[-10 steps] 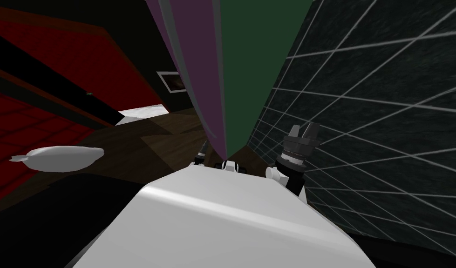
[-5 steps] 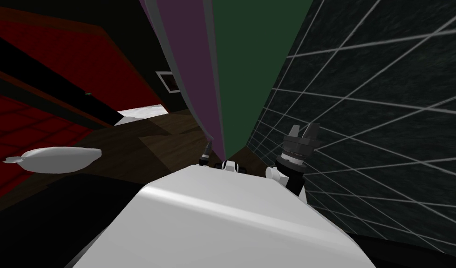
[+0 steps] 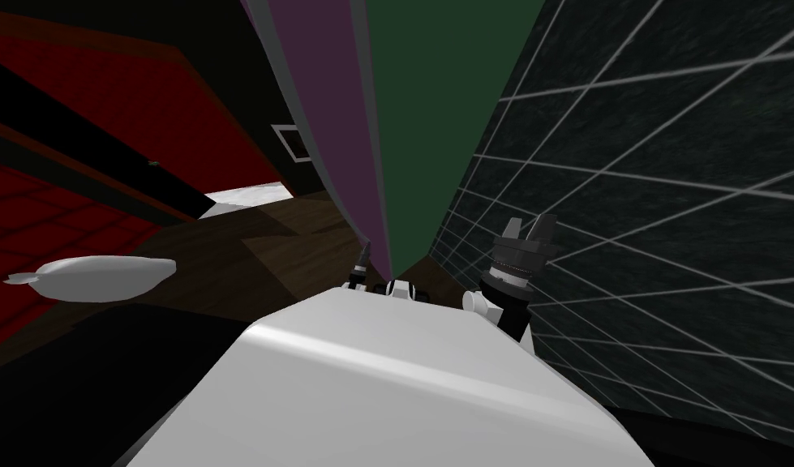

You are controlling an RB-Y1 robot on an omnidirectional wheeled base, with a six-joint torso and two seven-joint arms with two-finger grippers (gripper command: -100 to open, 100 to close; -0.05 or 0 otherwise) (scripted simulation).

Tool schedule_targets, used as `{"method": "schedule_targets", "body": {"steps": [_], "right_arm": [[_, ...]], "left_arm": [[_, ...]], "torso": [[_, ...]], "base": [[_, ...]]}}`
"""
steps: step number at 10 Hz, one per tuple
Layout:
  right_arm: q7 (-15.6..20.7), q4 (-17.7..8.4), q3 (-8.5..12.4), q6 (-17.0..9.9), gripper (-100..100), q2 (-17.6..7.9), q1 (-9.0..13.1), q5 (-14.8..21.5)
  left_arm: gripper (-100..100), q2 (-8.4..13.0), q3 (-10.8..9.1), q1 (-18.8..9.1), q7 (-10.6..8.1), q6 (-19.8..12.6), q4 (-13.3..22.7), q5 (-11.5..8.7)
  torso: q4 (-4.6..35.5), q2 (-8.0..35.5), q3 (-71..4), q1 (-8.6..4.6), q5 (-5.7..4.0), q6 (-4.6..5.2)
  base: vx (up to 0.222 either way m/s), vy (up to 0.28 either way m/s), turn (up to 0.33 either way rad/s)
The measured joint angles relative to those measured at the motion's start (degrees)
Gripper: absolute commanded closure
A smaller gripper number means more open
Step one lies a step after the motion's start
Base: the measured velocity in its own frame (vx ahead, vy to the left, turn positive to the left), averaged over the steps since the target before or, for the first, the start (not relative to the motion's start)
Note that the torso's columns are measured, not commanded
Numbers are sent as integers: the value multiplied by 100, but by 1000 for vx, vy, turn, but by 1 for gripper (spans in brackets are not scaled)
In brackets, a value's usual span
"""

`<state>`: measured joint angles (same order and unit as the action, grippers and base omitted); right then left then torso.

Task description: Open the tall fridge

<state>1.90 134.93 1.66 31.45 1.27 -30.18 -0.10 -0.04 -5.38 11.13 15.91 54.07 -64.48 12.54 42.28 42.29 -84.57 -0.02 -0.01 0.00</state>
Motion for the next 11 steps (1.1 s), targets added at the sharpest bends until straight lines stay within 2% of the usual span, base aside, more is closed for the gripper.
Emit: {"method": "schedule_targets", "body": {"steps": [1, 3, 4, 8, 11], "right_arm": [[0, 0, 0, 0, 0, 0, 0, 0], [0, 0, 0, 0, 0, 0, 0, 0], [0, 0, 0, 0, 0, 0, 0, 0], [0, 0, 0, 0, 0, 0, 0, 0], [0, 0, 0, 0, 0, 0, 1, 0]], "left_arm": [[100, 1, 0, -4, -4, -26, -10, 0], [100, -43, 17, 82, 33, 167, 78, 13], [-100, -46, 16, 90, 41, 186, 87, 14], [-100, 420, -14, 18, 28, 0, 23, 33], [-100, 679, -43, -42, -21, -352, -203, 62]], "torso": [[0, 0, 0, 3, 1, 0], [-11, -23, -10, 25, 10, -2], [-6, -21, -13, 15, 5, 0], [2, 6, 4, -3, -1, 1], [1, 2, 2, 1, 0, 0]], "base": [[-3, 6, -8], [-13, 3, -5], [-11, -6, -11], [-27, -20, -19], [-49, -36, -26]]}}
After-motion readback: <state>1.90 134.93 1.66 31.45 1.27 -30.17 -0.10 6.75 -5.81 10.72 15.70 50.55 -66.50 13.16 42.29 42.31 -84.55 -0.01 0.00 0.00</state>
